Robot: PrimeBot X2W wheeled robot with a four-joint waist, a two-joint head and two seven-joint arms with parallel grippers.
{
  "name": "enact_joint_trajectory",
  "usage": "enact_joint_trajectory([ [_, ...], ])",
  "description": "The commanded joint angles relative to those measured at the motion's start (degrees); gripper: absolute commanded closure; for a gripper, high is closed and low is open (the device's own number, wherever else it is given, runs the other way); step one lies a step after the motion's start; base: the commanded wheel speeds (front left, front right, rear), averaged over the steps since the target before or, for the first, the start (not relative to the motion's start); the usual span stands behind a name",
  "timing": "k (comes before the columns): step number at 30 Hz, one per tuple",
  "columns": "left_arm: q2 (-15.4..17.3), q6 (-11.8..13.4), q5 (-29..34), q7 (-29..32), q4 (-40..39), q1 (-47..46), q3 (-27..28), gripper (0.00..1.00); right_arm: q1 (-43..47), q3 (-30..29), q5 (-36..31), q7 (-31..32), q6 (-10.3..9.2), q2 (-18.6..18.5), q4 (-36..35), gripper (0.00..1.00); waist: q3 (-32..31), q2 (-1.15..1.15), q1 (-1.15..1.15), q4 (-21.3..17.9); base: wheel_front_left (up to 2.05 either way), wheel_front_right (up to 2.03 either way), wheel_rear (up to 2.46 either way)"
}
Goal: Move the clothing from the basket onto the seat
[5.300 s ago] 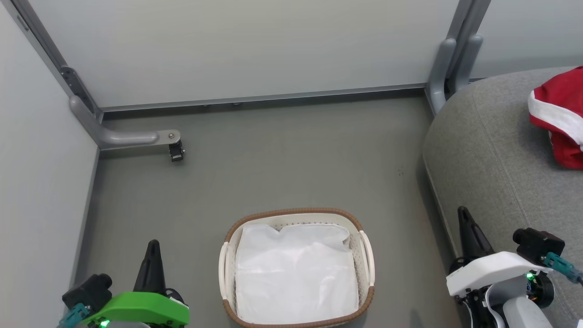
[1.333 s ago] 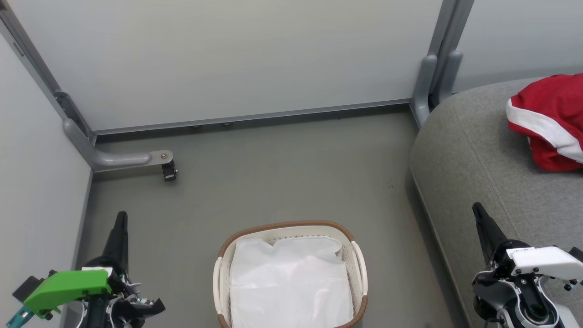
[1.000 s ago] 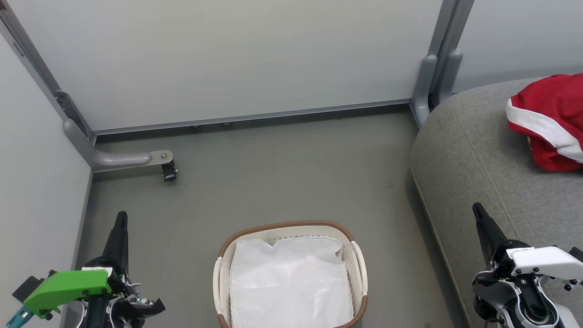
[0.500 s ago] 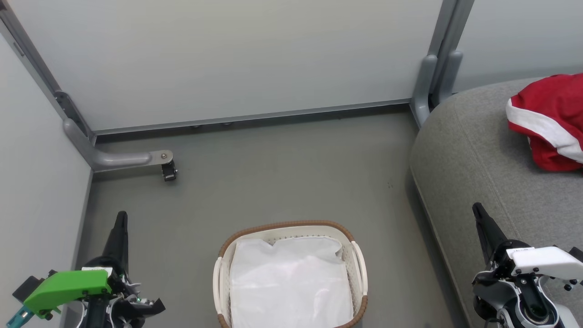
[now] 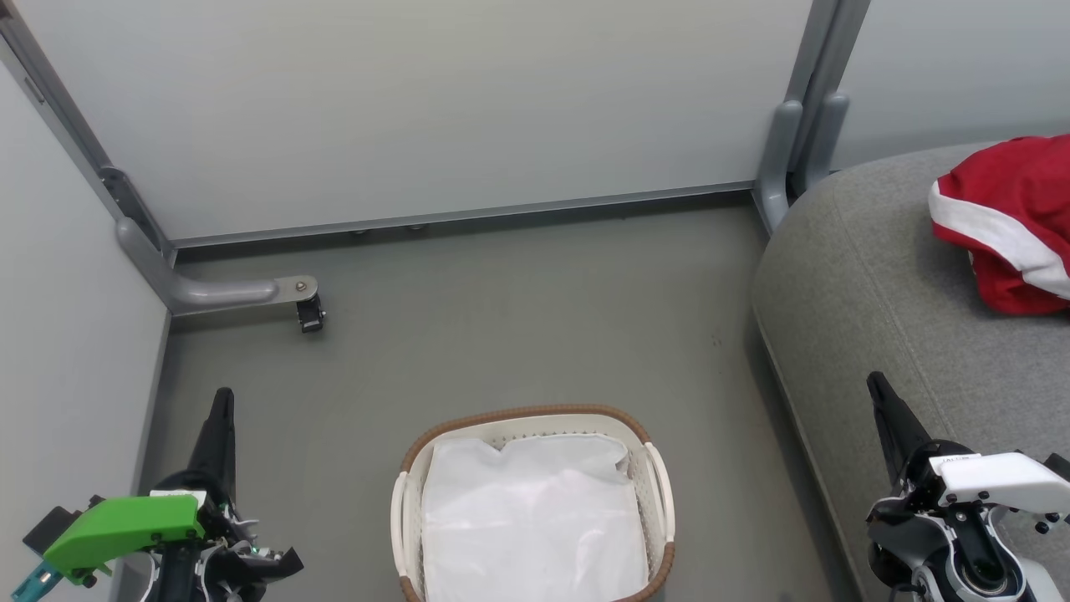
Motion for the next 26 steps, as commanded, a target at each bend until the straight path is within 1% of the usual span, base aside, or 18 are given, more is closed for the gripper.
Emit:
enact_joint_trajectory([
  [1, 0.02, -0.24, -0.18, 0.22, -0.09, -0.51, 0.13, 1.0, 0.48, -0.11, 0.22, 0.16, 0.0, -0.34, -0.25, 1.0, 0.0, 0.0, 0.0, 0.0, 0.0, 0.0, 0.0],
  [26, 0.02, -0.24, -0.17, 0.23, -0.09, -0.51, 0.12, 1.0, 0.48, -0.1, 0.22, 0.16, 0.0, -0.34, -0.25, 1.0, 0.0, 0.0, 0.0, 0.0, 0.0, 0.0, 0.0],
])
